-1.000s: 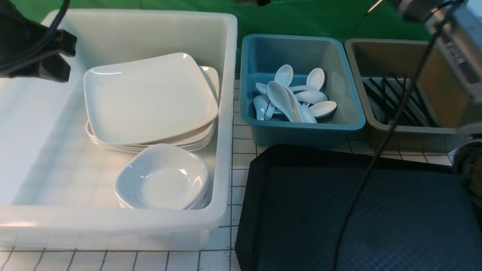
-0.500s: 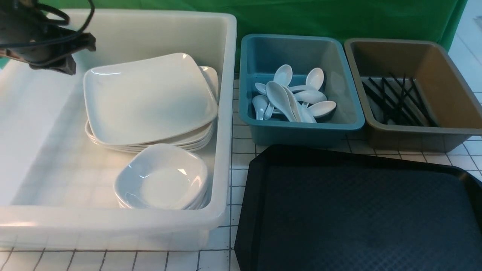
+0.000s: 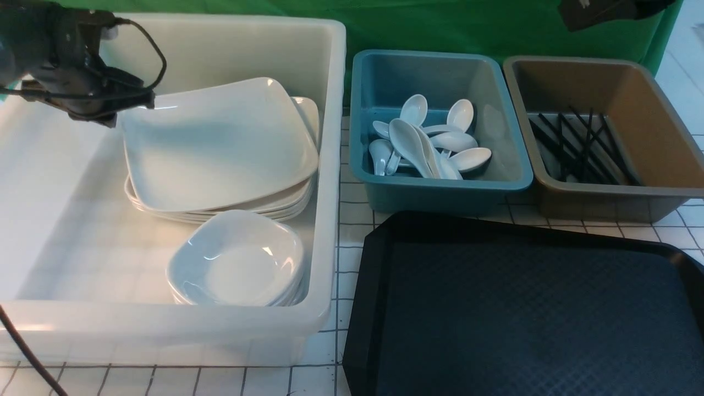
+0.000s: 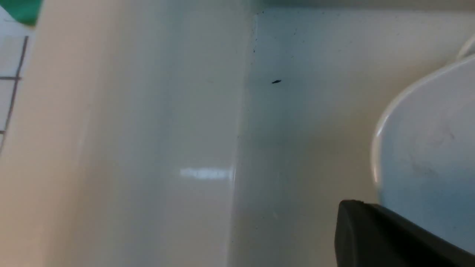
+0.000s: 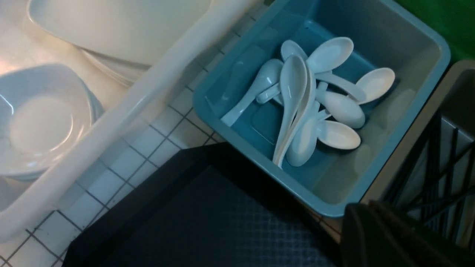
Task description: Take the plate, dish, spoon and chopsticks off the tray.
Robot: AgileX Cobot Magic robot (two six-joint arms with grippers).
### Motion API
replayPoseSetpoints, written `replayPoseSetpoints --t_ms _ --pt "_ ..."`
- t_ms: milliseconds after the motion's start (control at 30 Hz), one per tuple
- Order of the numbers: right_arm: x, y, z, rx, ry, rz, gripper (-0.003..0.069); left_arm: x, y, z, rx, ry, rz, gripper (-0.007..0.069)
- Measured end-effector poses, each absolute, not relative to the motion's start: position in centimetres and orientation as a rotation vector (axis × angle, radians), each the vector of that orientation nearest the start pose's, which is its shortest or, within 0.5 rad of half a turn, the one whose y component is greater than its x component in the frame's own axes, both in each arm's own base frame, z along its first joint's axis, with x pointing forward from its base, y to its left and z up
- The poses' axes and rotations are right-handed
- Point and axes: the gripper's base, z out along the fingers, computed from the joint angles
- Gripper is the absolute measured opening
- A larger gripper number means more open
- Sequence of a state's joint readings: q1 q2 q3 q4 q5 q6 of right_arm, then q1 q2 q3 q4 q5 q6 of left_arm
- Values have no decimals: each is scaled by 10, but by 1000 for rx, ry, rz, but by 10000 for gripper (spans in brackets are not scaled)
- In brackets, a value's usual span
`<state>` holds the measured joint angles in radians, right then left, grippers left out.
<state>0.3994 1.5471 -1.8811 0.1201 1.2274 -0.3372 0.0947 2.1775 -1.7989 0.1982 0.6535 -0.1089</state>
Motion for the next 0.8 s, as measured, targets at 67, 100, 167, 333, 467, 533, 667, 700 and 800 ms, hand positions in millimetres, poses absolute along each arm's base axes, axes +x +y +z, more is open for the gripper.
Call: replayPoseSetpoints --t_ms 67,100,167,333,467,533,667,700,800 --pt "281 130 469 -852 2188 183 5 493 58 202 -101 2502 209 4" --pt "280 129 471 -850 2180 182 5 494 57 199 -99 2493 206 4" --pt "275 127 476 -845 2160 182 5 498 57 196 -102 2466 189 4" --pt "270 125 481 -839 2143 182 5 508 51 195 -126 2359 91 4" --pt "270 125 481 -840 2144 183 5 514 43 197 -38 2297 82 4" --pt "270 125 481 -841 2146 184 5 515 41 198 -21 2282 82 4" --pt "269 125 481 -844 2151 190 5 514 41 205 -14 2268 84 4" --pt "269 125 480 -845 2153 191 5 512 41 212 -21 2265 77 4" --pt "269 125 480 -845 2153 192 5 504 38 241 -45 2236 45 4"
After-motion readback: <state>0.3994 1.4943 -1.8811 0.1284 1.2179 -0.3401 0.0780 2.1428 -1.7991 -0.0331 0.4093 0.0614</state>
